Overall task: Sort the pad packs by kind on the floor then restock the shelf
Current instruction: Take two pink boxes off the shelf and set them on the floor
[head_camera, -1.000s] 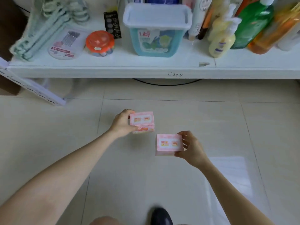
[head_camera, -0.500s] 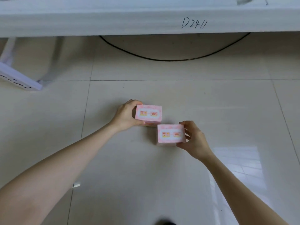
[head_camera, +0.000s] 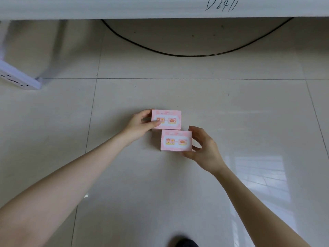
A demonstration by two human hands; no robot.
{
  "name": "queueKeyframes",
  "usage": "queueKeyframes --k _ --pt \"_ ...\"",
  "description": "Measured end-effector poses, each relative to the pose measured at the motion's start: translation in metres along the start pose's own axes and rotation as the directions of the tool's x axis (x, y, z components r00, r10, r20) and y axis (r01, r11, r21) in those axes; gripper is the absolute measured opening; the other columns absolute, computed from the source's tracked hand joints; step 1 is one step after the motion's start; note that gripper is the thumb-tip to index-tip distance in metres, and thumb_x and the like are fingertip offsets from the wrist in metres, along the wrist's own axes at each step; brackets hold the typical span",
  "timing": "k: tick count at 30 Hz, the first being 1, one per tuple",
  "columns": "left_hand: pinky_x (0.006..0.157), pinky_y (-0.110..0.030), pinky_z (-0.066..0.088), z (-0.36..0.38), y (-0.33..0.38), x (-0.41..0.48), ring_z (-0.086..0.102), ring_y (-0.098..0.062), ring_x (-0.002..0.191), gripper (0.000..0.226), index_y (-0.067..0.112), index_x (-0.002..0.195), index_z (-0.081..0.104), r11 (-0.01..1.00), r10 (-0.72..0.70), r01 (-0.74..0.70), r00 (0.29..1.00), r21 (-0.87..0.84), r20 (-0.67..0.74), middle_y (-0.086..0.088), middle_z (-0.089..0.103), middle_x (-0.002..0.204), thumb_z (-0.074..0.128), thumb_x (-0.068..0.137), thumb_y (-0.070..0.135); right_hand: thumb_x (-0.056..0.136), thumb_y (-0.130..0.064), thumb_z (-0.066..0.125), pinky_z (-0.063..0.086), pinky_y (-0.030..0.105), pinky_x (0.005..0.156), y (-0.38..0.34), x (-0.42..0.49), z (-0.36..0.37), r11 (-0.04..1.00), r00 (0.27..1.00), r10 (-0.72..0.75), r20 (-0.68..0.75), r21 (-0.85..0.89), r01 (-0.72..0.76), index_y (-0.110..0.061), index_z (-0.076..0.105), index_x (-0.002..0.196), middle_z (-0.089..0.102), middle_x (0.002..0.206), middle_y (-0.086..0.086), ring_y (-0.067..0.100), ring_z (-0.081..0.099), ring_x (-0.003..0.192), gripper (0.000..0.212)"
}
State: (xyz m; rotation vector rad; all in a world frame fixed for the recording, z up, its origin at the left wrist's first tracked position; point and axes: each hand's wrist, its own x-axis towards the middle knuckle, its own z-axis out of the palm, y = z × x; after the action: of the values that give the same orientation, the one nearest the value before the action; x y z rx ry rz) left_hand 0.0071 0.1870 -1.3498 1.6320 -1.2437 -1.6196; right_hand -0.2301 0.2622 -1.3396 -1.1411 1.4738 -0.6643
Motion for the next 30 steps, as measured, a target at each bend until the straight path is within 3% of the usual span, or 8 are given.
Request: queueKeyframes --k 4,18,22,24,26,28,30 --pt "0.073 -0.005 0.047 0.001 -0.001 0.001 0.065 0.009 0.091 0.032 0.018 0.116 0.063 1.0 0.012 -0.012 1.0 0.01 -0.011 0.015 0.068 0.108 0.07 0.087 0.009 0.068 0.002 0.083 0.053 0.028 0.092 -0.005 0.006 0.01 0.999 1.0 0.003 0.01 0.034 -0.003 -0.013 0.044 0.137 0.055 0.131 -0.001 0.009 0.051 0.125 0.081" --pt "0.073 -0.005 0.047 -0.001 -0.002 0.006 0.064 0.011 0.092 0.031 0.024 0.114 0.063 0.999 0.002 -0.002 1.0 0.053 -0.013 0.016 0.068 0.109 0.073 0.085 0.015 0.068 0.001 0.082 0.055 0.029 0.09 -0.008 0.014 0.021 0.999 0.999 -0.018 0.033 0.031 0.017 -0.021 0.047 0.134 0.058 0.128 -0.007 0.01 0.054 0.122 0.078" --pt "0.075 -0.007 0.049 -0.002 -0.001 0.006 0.064 0.011 0.093 0.029 0.033 0.106 0.063 0.996 0.011 -0.01 1.0 0.088 -0.01 0.025 0.068 0.102 0.073 0.085 0.017 0.067 -0.01 0.085 0.051 0.039 0.097 -0.008 0.013 0.022 0.999 1.0 0.001 0.018 -0.034 -0.001 -0.022 0.042 0.139 0.055 0.134 -0.005 0.012 0.051 0.125 0.085" --pt "0.085 -0.014 0.051 -0.003 0.001 0.003 0.062 0.008 0.101 0.029 0.035 0.109 0.061 0.989 0.023 -0.018 0.999 0.15 -0.034 0.03 0.065 0.104 0.072 0.086 0.021 0.067 -0.021 0.086 0.047 0.039 0.101 -0.011 0.011 0.02 0.992 1.0 0.014 -0.004 -0.125 -0.015 -0.022 0.036 0.144 0.051 0.14 -0.004 0.013 0.049 0.127 0.092" --pt "0.101 -0.028 0.046 -0.008 0.005 -0.004 0.057 -0.008 0.119 0.042 0.025 0.128 0.056 0.956 0.018 0.002 0.998 0.292 -0.066 0.015 0.06 0.127 0.069 0.088 0.028 0.071 -0.03 0.083 0.044 0.038 0.103 -0.017 0.007 0.016 0.971 1.0 -0.006 -0.022 -0.24 0.001 -0.021 0.03 0.147 0.046 0.145 -0.003 0.015 0.046 0.13 0.093" --pt "0.108 -0.038 0.039 -0.014 0.009 -0.018 0.048 -0.02 0.13 0.057 0.016 0.141 0.045 0.858 0.05 -0.003 0.996 0.513 -0.078 -0.001 0.05 0.144 0.062 0.092 0.037 0.08 -0.032 0.075 0.043 0.038 0.103 -0.025 0.0 0.012 0.918 0.998 -0.062 -0.017 -0.393 0.05 -0.017 0.026 0.15 0.041 0.15 -0.001 0.02 0.043 0.134 0.086" --pt "0.108 -0.038 0.038 -0.019 0.013 -0.038 0.044 -0.026 0.134 0.058 0.014 0.145 0.04 0.721 0.135 -0.046 0.988 0.692 -0.075 -0.006 0.046 0.147 0.056 0.095 0.039 0.088 -0.032 0.065 0.041 0.04 0.103 -0.034 -0.009 0.009 0.832 0.995 -0.098 -0.002 -0.549 0.081 -0.015 0.021 0.152 0.034 0.154 0.0 0.023 0.036 0.138 0.079"
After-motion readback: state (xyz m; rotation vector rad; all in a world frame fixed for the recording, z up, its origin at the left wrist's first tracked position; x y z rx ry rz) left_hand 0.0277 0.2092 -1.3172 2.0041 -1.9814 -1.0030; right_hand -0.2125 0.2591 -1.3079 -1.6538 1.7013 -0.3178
